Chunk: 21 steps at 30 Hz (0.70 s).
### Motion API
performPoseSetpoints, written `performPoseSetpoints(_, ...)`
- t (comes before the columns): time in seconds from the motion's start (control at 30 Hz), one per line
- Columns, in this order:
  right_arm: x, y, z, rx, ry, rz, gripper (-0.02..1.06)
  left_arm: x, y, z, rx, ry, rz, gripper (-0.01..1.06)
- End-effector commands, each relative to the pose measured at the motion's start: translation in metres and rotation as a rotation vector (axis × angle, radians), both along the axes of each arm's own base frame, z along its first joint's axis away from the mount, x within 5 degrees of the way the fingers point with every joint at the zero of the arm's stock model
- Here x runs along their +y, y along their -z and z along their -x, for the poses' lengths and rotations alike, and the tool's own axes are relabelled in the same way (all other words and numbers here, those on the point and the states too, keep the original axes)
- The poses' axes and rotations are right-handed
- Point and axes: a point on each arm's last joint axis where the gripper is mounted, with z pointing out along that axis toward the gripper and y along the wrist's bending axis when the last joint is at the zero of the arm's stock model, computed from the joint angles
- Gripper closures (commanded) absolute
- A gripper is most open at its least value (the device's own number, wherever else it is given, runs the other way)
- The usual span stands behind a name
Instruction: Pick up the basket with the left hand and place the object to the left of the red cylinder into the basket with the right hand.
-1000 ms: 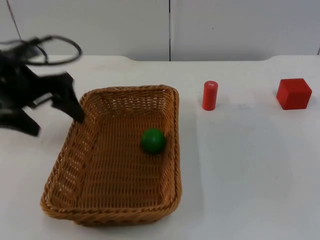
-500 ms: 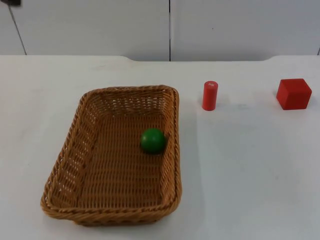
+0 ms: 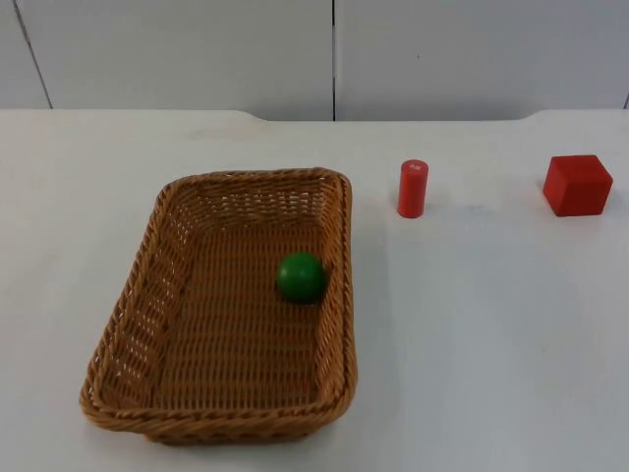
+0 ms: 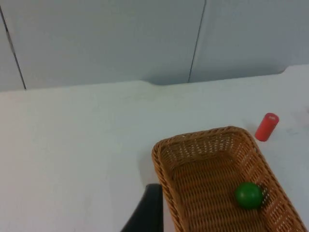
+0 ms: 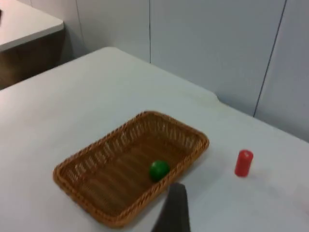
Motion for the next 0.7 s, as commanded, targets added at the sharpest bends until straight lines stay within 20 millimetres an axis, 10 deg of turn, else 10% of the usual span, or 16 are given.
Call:
performPoseSetpoints(0.0, -0.01, 0.01, 0.012, 0.016, 0.008, 0.004, 0.38, -0.002, 0.007, 0.02, -0.026, 0.009, -0.021, 0.17)
performPoseSetpoints(0.67, -0.049, 0.095, 0.061, 0.133, 0.025, 0.065, 0.38, 0.003, 0.048, 0.116, -0.139, -0.143, -0.095, 0.17)
